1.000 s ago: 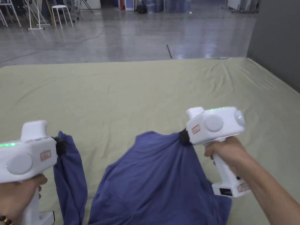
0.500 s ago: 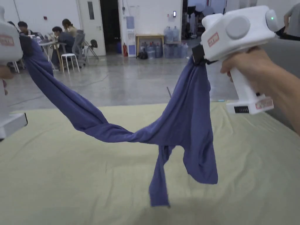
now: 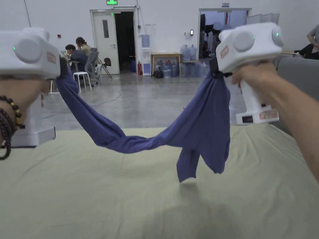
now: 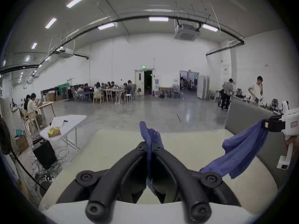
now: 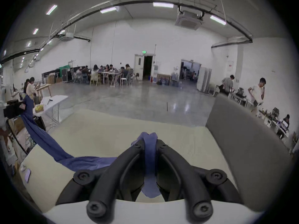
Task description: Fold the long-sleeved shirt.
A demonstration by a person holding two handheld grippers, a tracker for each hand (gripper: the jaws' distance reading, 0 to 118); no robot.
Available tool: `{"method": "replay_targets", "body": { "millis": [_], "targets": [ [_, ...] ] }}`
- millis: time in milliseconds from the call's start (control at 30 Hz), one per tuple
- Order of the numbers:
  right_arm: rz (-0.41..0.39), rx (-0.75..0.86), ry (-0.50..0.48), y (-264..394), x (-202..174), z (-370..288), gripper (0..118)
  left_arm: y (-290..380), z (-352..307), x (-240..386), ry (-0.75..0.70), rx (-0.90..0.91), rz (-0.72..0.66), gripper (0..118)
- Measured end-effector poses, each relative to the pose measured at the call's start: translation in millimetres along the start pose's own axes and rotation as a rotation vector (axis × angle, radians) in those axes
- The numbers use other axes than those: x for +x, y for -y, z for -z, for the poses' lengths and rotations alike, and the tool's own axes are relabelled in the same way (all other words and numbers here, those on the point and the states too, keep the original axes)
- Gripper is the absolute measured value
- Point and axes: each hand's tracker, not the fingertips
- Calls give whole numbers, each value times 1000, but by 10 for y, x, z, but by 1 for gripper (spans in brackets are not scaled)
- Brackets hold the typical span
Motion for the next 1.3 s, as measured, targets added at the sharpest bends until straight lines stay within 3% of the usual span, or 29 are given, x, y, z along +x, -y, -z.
{"method": "replay_targets", "body": {
  "millis": [167, 233, 333, 467, 633, 867, 1000, 1100, 1133, 1167, 1200, 1233, 1267, 1300],
  "targets": [
    [38, -168, -22, 1137, 1, 751, 13, 983, 480, 98, 25, -157, 15, 0],
    [20, -219, -26, 1514, -22, 910, 13, 1282, 522, 131, 43, -201, 25, 0],
    [61, -241, -34, 1782, 0, 886, 13, 1543, 446, 114, 49, -225, 29, 0],
    [60, -212, -70, 1975, 20, 429, 13, 1746, -148, 24, 114, -180, -60, 0],
    [47, -199, -97, 2630, -133, -516, 13, 2349, -1046, -44, 101, -188, 1, 0],
    [46, -346, -108, 4219, -496, -1615, 13, 3926, -2038, -64, 120, -449, -42, 0],
    [58, -470, -125, 4881, -642, -1728, 13, 4436, -2160, -104, 129, -567, -80, 0],
    [66, -484, -92, 5023, -651, -1633, 13, 4512, -2101, -180, 121, -562, -82, 0],
    [71, -481, -85, 5022, -638, -1612, 21, 4504, -2105, -189, 122, -560, -92, 3],
    [85, -471, -75, 4997, -616, -1608, 43, 4490, -2099, -220, 124, -540, -117, 15],
    [100, -467, -87, 4950, -585, -1623, 86, 4458, -2103, -228, 123, -531, -119, 49],
    [112, -465, -95, 4903, -563, -1653, 118, 4418, -2101, -224, 122, -530, -112, 109],
    [114, -469, -94, 4851, -550, -1684, 118, 4372, -2080, -210, 122, -537, -102, 118],
    [116, -447, -90, 4781, -535, -1765, 118, 4347, -2097, -203, 131, -553, -93, 118]
  ]
}}
